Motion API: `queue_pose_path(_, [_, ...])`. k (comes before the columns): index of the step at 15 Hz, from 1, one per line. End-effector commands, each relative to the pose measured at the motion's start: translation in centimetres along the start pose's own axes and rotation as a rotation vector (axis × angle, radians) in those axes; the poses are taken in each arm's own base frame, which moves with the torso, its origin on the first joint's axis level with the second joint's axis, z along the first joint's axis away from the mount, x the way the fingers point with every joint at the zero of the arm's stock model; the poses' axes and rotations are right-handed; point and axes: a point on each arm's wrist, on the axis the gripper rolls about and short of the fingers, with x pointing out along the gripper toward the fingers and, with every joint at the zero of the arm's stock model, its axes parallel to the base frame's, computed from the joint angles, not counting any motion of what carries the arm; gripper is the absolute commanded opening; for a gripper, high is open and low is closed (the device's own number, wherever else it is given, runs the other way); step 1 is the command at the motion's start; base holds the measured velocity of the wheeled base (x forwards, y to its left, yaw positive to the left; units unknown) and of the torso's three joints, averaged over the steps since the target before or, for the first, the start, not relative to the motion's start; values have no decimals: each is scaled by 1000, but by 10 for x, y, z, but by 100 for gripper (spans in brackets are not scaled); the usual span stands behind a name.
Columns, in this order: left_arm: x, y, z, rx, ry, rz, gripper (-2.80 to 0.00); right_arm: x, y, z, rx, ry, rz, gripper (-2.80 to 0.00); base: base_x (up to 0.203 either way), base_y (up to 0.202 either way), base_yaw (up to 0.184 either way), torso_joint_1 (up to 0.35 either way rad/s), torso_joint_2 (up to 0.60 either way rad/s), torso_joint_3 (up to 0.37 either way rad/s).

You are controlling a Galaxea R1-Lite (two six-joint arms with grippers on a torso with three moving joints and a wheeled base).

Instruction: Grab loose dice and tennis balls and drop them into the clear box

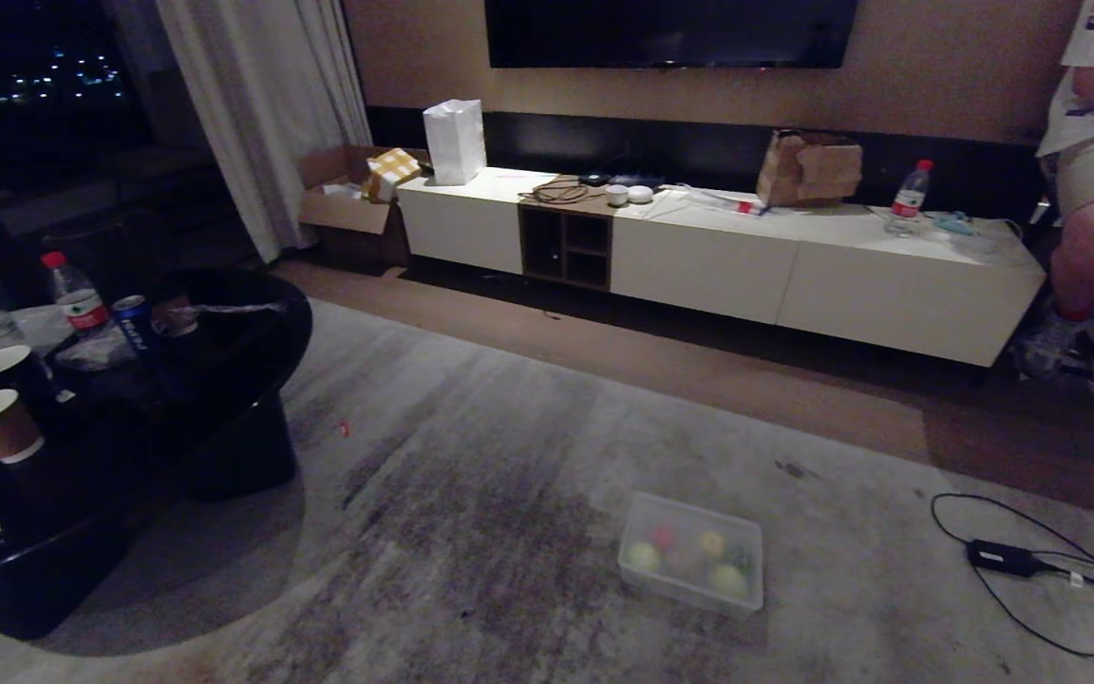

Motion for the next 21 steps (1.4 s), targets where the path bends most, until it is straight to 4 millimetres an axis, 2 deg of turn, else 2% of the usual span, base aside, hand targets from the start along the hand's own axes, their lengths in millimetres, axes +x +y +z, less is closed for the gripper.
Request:
queue_pose_path(1, [0, 0, 0, -2, 3, 1, -280, 0, 0, 0, 0, 2, 1, -280, 2, -10, 170, 4, 2, 9])
queue_pose_path(21, [0, 0, 0, -5, 3, 3, -280, 0, 0, 0, 3, 2, 1, -280, 0, -9, 164, 2, 2, 2])
